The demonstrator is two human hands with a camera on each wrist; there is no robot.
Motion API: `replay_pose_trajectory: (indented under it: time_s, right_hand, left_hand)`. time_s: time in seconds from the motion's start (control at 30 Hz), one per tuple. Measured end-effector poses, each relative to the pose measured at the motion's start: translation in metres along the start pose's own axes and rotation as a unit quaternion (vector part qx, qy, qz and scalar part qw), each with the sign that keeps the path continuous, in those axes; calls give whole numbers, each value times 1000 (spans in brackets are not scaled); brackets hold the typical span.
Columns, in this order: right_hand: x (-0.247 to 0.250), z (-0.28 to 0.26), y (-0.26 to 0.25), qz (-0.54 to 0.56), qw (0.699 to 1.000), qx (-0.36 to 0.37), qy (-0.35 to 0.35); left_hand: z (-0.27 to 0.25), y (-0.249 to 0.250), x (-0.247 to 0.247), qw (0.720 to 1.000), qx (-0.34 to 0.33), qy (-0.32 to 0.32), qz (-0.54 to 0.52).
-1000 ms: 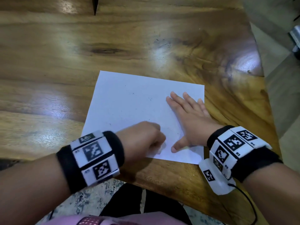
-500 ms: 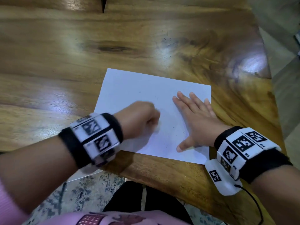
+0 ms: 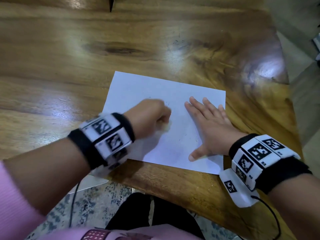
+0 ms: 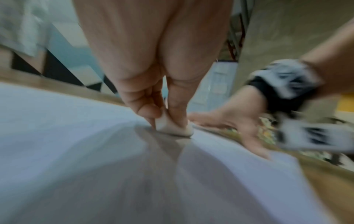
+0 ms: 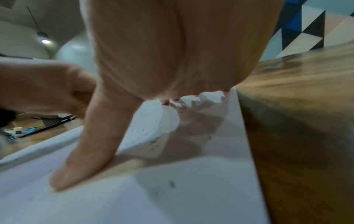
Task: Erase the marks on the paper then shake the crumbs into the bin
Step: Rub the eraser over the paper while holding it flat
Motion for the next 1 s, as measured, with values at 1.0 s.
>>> replay_pose_trajectory:
  time_s: [1.0]
  right_hand:
    - [8, 22, -48, -34, 999, 16, 12]
  left_hand:
    - [-7, -12, 9, 1000, 0, 28, -7]
Point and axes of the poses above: each hand's wrist, its own z-axis towards the middle knuckle, its own x-axis out of the back of the hand, y = z × x, the point moved 10 cm from there along z, towards the middle knuckle, and after that the axes turned 8 degrees about -z, right-handed, at the moved point
